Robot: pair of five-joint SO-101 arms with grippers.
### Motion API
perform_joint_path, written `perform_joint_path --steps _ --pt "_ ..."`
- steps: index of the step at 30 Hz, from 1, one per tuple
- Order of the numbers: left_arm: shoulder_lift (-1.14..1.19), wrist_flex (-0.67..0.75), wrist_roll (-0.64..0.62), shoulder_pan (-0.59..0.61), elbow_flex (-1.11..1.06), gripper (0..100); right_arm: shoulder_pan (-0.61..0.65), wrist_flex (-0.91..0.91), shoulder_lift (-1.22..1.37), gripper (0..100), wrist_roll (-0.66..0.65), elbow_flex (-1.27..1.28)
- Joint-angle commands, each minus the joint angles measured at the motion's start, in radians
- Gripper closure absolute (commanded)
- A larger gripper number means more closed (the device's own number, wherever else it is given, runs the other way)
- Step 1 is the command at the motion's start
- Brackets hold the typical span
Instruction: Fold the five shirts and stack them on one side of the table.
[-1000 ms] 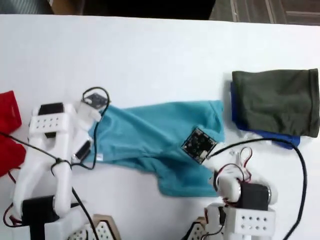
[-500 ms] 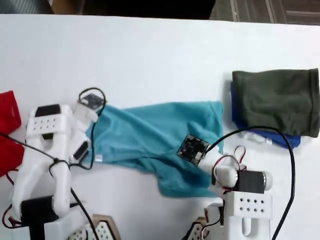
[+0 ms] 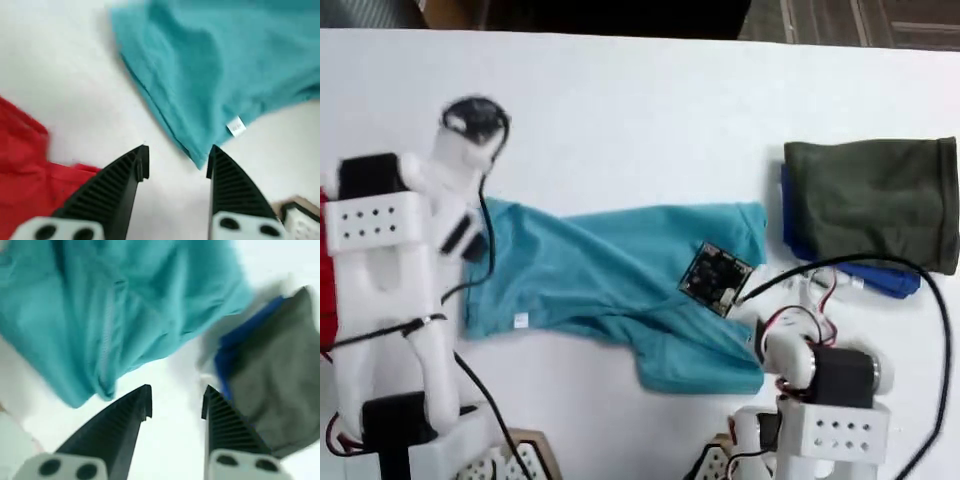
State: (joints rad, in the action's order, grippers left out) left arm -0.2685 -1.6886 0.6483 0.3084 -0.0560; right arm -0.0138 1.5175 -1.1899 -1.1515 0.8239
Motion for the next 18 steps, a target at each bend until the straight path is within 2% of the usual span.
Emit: perform_joint_path --steps 1,2,5,11,16,18 --pt "0.015 0.043 -0.064 -0.025 0.087 80 -0.001 -0.140 0.016 91.9 0.048 -0.049" --pt "0.055 0.061 -0.100 -0.041 0.087 82 -0.001 -0.225 0.018 98.2 0.098 -0.021" --pt "0.215 0.094 -0.172 -0.101 0.091 97 0.001 -0.483 0.059 97.8 0.239 0.089" --pt "0.512 0.166 -0.195 -0.147 0.096 97 0.087 -0.812 0.390 97.7 0.336 0.180" --pt "0.617 0.348 -0.259 -0.146 0.096 97 0.170 -1.033 0.789 97.7 0.376 0.098" --pt "0.644 0.419 -0.278 -0.143 0.096 97 0.176 -1.069 0.949 97.7 0.388 0.014"
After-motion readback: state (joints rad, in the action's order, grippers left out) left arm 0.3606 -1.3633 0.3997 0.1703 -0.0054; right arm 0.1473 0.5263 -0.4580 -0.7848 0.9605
